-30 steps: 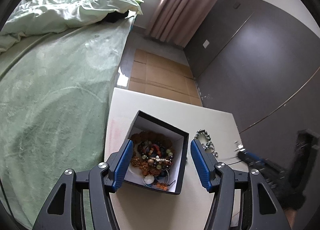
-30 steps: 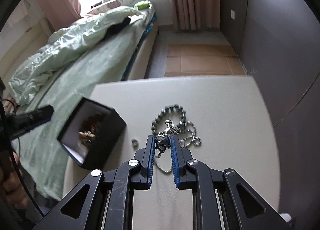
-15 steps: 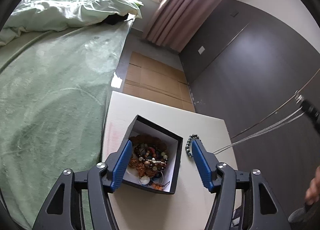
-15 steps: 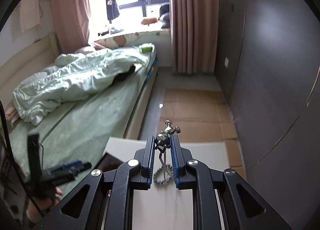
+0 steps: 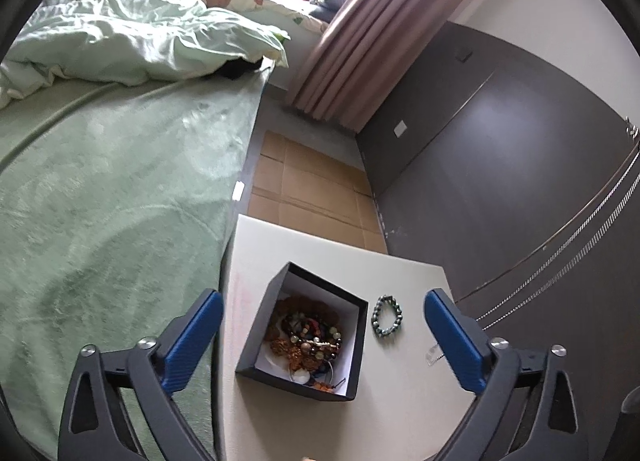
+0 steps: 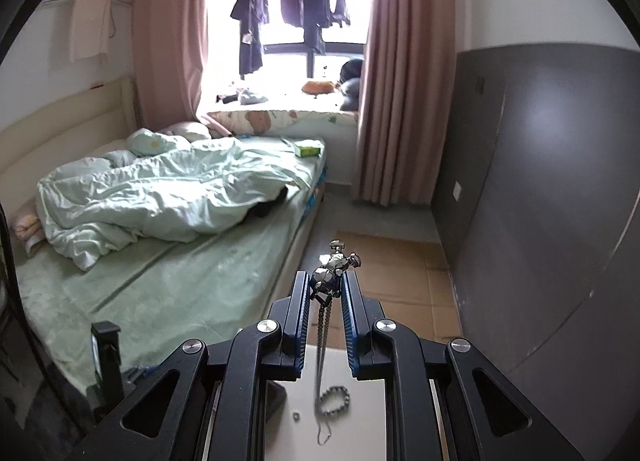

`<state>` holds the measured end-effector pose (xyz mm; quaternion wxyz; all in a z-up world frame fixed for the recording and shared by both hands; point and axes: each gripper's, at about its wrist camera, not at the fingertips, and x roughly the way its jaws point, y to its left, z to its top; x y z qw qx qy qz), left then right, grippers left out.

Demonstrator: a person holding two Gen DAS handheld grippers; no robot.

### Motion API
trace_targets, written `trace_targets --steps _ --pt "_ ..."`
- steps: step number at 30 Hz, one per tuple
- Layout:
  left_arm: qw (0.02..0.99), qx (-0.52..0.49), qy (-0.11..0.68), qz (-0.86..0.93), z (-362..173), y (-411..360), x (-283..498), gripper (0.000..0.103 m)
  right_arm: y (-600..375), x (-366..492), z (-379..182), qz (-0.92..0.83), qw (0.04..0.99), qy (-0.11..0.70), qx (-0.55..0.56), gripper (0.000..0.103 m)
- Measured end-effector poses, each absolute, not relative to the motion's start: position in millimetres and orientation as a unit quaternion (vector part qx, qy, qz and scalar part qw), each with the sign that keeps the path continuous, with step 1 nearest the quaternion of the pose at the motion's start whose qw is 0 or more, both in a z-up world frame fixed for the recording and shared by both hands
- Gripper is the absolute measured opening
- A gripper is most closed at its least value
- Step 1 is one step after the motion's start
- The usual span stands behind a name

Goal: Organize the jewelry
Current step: 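Lift the silver chain high, lower it into the black box, open the right tool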

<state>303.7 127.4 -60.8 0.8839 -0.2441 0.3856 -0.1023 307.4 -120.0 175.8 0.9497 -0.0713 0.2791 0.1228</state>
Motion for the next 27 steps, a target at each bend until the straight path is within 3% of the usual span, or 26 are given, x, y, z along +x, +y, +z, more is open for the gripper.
trace_targets --steps 11,27 --pt "0.889 -0.257 0.368 -0.093 -55 148 297 0.103 -68 314 181 0.16 0.947 0.267 -0.077 0.017" --pt "0.889 -0.271 0.36 -0.08 -56 162 295 0.103 -30 343 112 0.208 0.922 0.321 -0.064 0.017"
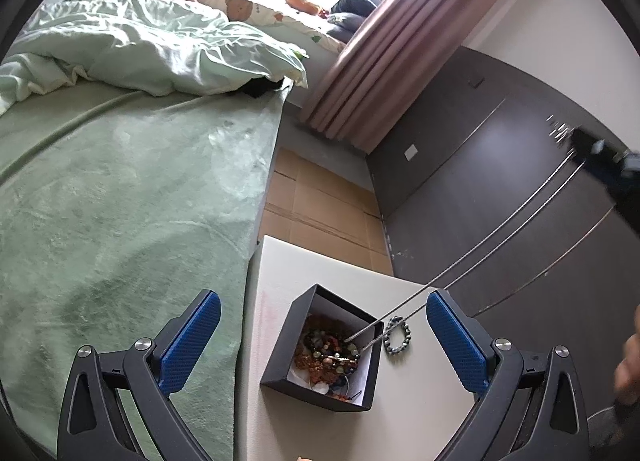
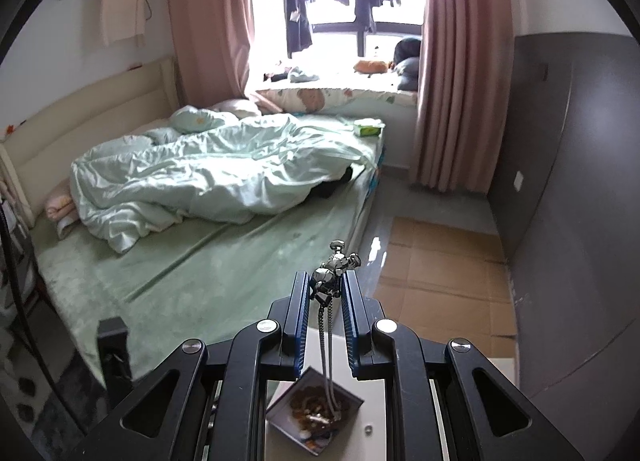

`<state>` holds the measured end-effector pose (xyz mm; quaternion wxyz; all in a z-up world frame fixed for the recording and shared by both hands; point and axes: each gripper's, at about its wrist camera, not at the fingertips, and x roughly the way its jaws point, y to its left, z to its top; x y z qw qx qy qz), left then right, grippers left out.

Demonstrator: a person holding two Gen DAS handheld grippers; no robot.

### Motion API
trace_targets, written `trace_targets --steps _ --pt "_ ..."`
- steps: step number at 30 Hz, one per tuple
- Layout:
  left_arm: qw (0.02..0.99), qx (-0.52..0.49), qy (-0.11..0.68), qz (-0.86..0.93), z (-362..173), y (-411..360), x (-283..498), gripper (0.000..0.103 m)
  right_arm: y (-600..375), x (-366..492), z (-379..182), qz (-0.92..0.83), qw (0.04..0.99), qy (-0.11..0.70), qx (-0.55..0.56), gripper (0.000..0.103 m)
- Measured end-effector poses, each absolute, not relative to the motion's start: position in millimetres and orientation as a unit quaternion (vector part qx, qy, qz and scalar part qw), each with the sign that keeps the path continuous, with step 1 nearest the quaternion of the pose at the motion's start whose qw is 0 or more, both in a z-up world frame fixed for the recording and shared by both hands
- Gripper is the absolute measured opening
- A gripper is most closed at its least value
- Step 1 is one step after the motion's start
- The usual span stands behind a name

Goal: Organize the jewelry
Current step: 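Lift the silver chain high, lower it into the black box, open the right tool, then move the left tool to the small silver ring and close on it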

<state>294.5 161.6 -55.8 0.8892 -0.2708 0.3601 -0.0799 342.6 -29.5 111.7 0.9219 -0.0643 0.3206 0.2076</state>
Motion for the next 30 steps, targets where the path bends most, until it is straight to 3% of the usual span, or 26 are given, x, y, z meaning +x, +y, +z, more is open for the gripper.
trace_targets --steps 10,14,20,24,30 --pt "0.887 -0.268 0.368 -0.082 -58 158 298 0.103 -26 354 61 0.236 0.897 0.371 -0.038 0.018" --pt "0.888 -0.261 0.37 -0.086 -58 152 299 0.103 -34 354 47 0.236 0.893 0.382 -0.037 0.044" --pt "0.889 -0.248 0.373 -0.092 -59 141 301 0.103 -72 354 39 0.216 0.896 0.388 -0.01 0.046" --pt "0.893 -0.225 0.376 -0.097 -58 123 303 0.103 -107 352 30 0.196 0.9 0.389 0.011 0.056" --pt "0.901 -0.178 0.379 -0.11 -55 89 304 0.103 -149 353 7 0.177 0.895 0.407 0.042 0.056"
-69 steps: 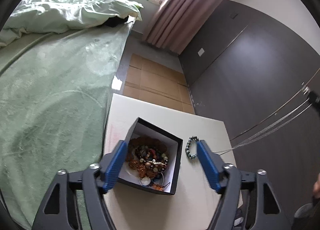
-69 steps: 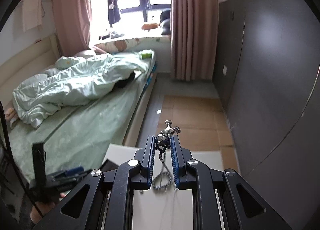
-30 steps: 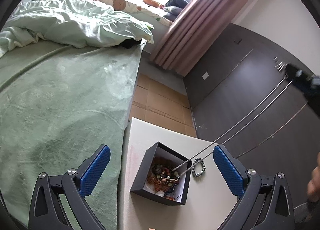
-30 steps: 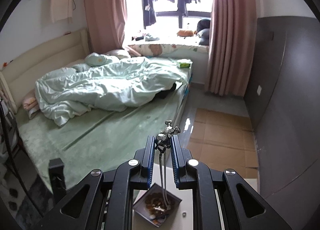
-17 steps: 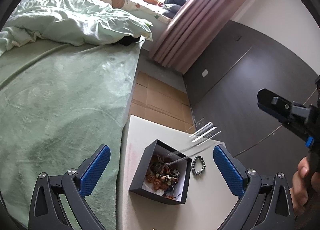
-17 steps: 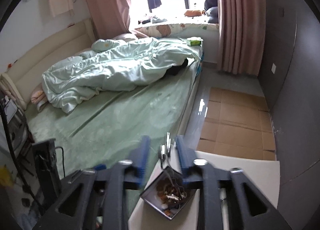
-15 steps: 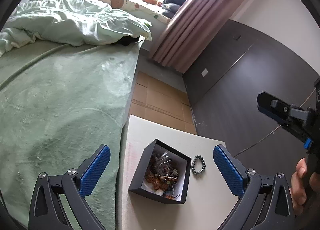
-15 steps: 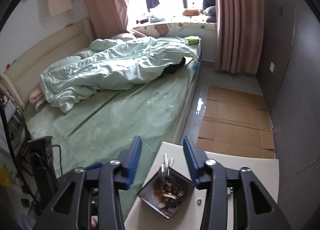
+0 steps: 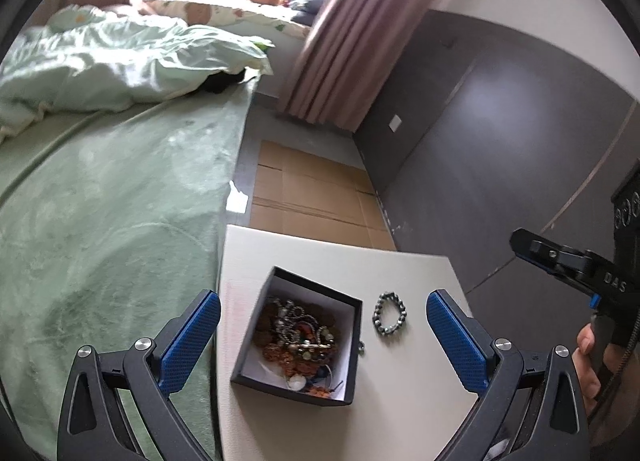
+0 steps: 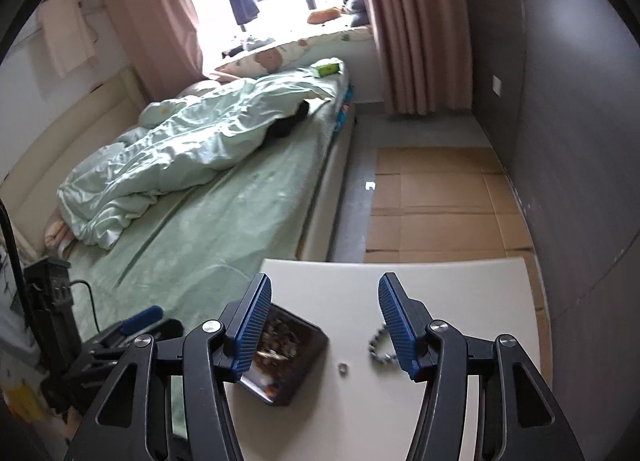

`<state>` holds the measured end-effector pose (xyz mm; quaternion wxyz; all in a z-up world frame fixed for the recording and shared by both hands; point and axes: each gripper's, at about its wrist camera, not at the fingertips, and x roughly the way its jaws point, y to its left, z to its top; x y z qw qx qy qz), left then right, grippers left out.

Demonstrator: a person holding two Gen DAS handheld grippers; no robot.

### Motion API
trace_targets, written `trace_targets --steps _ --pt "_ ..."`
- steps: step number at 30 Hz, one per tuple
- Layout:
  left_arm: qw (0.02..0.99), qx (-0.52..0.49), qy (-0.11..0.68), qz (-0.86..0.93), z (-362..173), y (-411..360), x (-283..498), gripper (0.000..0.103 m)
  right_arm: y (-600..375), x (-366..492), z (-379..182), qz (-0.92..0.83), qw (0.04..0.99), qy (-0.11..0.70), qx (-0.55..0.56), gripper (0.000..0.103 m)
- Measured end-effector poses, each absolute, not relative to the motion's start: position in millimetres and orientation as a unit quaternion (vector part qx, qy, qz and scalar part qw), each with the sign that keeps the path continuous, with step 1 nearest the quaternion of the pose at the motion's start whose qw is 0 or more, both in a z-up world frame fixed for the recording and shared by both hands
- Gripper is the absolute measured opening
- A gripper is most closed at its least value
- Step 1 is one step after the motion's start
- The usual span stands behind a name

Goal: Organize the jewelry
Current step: 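Move the left tool to the small silver ring and close on it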

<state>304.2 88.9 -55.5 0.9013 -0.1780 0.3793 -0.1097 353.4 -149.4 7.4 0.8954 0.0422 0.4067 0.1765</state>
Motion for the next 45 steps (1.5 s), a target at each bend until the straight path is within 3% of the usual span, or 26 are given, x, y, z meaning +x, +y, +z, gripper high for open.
trace_targets --steps 7,10,12,14,19,21,26,30,37,45 --pt "0.9 -0.125 0.392 -0.144 -63 42 304 0.099 -198 351 -31 0.164 0.891 0.413 0.089 0.056" --pt "0.901 -0.086 0.398 -0.148 -69 19 300 0.092 -222 343 -57 0.164 0.89 0.408 0.122 0.056" --pt "0.899 -0.063 0.408 -0.147 -76 5 299 0.081 -237 349 -80 0.146 0.874 0.441 0.144 0.056" --pt "0.895 -0.044 0.418 -0.149 -84 -9 300 0.076 -245 354 -91 0.137 0.867 0.456 0.148 0.056" --pt "0.896 -0.014 0.422 -0.139 -95 -29 299 0.07 -255 355 -102 0.148 0.86 0.465 0.149 0.056" --pt "0.896 0.001 0.424 -0.134 -100 -39 298 0.061 -257 355 -104 0.148 0.858 0.47 0.147 0.056" --pt "0.891 0.039 0.434 -0.131 -118 -60 296 0.056 -270 352 -108 0.153 0.852 0.475 0.162 0.056" --pt "0.878 0.057 0.458 -0.127 -138 -71 303 0.044 -278 352 -112 0.154 0.845 0.483 0.17 0.056" --pt "0.87 0.087 0.473 -0.112 -157 -84 313 0.042 -292 349 -110 0.156 0.844 0.479 0.184 0.056" --pt "0.865 0.094 0.488 -0.072 -174 -90 334 0.029 -309 350 -107 0.16 0.84 0.471 0.216 0.056"
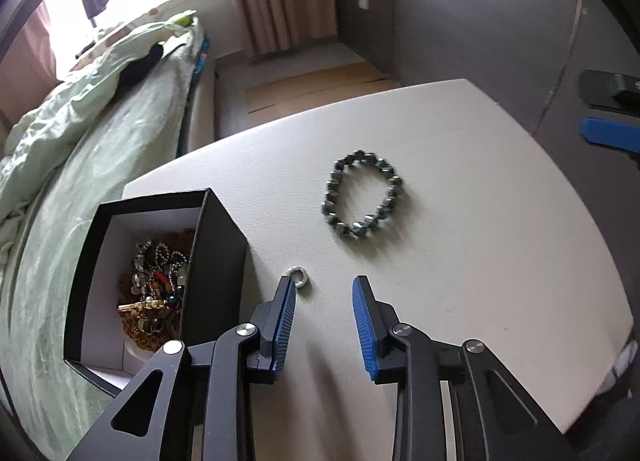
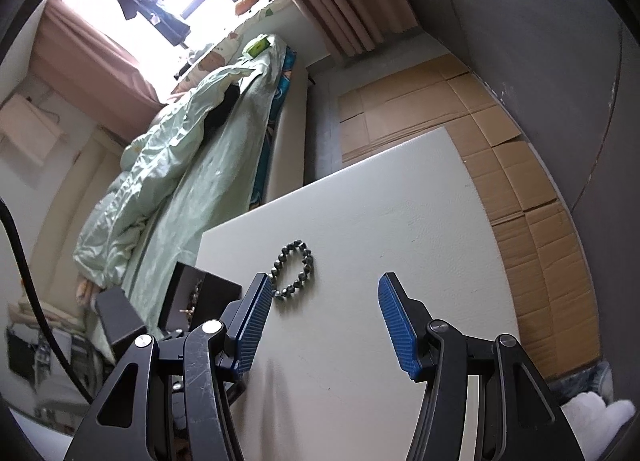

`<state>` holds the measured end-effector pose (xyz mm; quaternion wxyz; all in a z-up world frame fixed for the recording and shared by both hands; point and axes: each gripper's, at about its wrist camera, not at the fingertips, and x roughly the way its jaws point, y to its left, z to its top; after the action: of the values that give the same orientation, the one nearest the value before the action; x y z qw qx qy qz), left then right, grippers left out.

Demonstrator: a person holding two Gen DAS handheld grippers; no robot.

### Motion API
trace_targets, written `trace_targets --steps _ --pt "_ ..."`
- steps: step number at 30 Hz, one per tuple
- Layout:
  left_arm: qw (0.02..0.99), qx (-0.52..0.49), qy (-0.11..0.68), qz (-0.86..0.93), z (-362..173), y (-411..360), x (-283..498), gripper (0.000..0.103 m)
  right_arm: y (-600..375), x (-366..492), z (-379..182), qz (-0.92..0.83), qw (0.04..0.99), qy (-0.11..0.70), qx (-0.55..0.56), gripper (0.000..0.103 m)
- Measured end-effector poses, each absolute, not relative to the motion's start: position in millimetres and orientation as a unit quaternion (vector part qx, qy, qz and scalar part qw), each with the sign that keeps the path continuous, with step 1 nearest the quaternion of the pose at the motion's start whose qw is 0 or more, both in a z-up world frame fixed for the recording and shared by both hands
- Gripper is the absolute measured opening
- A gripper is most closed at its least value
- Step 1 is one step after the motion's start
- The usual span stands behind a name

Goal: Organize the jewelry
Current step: 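Move the left tool to the small silver ring and close on it, then carry the silver ring toward the black box with the left tool while the right tool approaches the green bracelet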

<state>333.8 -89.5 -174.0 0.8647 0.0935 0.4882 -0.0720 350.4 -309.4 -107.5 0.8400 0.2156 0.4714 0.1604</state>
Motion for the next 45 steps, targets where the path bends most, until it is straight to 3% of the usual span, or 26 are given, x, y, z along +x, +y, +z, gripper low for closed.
trace_targets --steps 13,19,21,26,28,37,43,45 --pt "0.867 0.068 0.494 -0.021 -187 -88 348 0.027 -316 351 -107 0.166 0.835 0.466 0.24 0.056" --pt "0.864 0.02 0.502 -0.034 -186 -80 353 0.019 -315 350 -108 0.171 0.834 0.468 0.238 0.056" --pt "0.863 0.012 0.504 -0.041 -186 -80 353 0.011 -315 350 -108 0.171 0.834 0.469 0.236 0.056" --pt "0.859 0.006 0.509 -0.063 -185 -84 349 0.01 -314 351 -108 0.169 0.835 0.47 0.232 0.056" --pt "0.858 -0.001 0.509 -0.07 -183 -84 348 0.0 -313 351 -108 0.169 0.835 0.47 0.232 0.056" --pt "0.864 -0.037 0.494 -0.087 -161 -71 346 0.0 -293 362 -124 0.18 0.824 0.495 0.211 0.056" --pt "0.866 -0.004 0.492 -0.09 -160 -76 349 0.0 -275 366 -133 0.182 0.819 0.508 0.194 0.056" --pt "0.859 -0.002 0.504 -0.095 -165 -80 351 0.005 -274 366 -132 0.18 0.821 0.506 0.193 0.056"
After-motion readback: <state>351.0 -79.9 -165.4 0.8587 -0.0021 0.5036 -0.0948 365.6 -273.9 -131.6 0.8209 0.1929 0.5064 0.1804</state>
